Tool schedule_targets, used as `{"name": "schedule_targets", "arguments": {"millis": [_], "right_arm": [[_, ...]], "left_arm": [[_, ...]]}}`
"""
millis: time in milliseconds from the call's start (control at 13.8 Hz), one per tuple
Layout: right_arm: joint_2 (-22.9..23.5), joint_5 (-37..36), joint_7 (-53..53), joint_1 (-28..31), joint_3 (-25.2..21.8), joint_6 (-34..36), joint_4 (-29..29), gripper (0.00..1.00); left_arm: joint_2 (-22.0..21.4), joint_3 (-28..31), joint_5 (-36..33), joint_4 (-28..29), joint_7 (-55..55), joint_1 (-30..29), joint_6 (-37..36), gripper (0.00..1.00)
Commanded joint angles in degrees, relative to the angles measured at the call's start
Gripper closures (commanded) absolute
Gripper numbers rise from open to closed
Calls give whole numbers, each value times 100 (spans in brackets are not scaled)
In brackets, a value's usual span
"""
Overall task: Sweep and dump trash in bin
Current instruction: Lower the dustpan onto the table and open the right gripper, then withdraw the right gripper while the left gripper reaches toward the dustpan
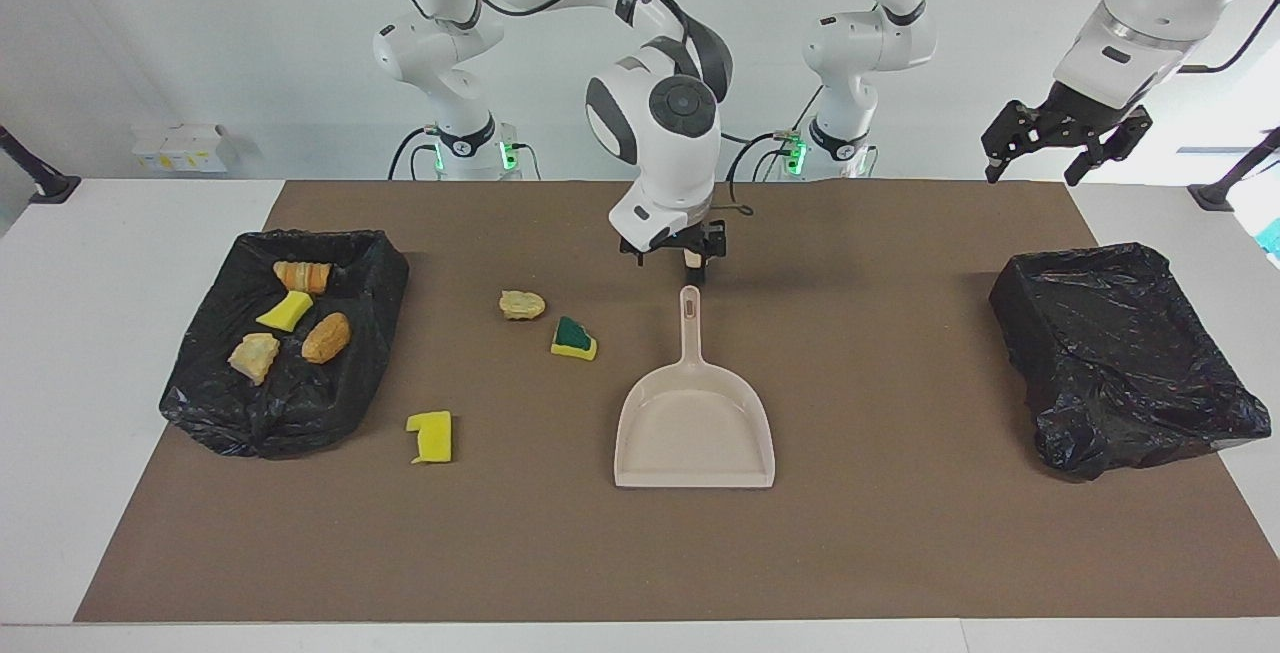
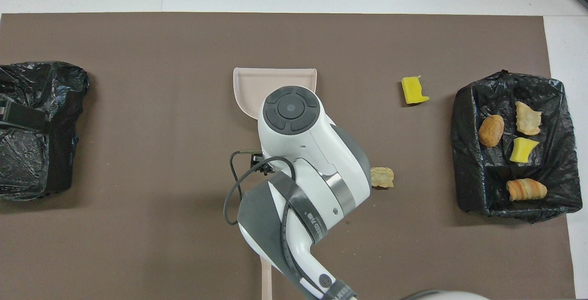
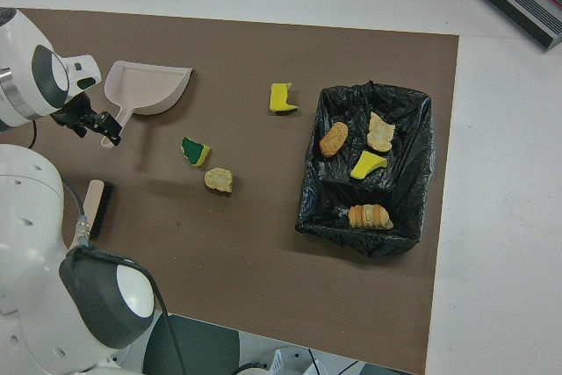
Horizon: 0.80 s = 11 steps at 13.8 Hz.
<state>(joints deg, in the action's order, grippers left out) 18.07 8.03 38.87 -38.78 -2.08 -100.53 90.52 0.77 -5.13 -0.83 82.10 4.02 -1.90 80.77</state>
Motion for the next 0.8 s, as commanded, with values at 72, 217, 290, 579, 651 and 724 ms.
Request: {"name": "schedule_targets", "arguments": {"millis": [72,217,290,579,651,724], "right_arm": [[-1094,138,23,-418,15,-238,1457,0],[-1454,155,85,-681,24,-544,2036,0],[-1664,181,207,-796,32,-816,2422,0],[-2255,454,454,-1140,41,-1636,3506,0],[-2221,463,524,-1288,41,-1662,3542,0],[-2177,489,664,-1438,41,-1810,3577,0]], "left_arm": [[-121,-5,-49,87,20,-91,-88,0],[-200,-14,-23,270,11,-179,43,0],[-218,-14,-23,315,-15,-127,140,0],[-236,-93,-31,613,-313,75,447,0],[-244,-102,-23,771,-541,189,657,0],[-227,-102,-31,868,-734,382,851,0]]}}
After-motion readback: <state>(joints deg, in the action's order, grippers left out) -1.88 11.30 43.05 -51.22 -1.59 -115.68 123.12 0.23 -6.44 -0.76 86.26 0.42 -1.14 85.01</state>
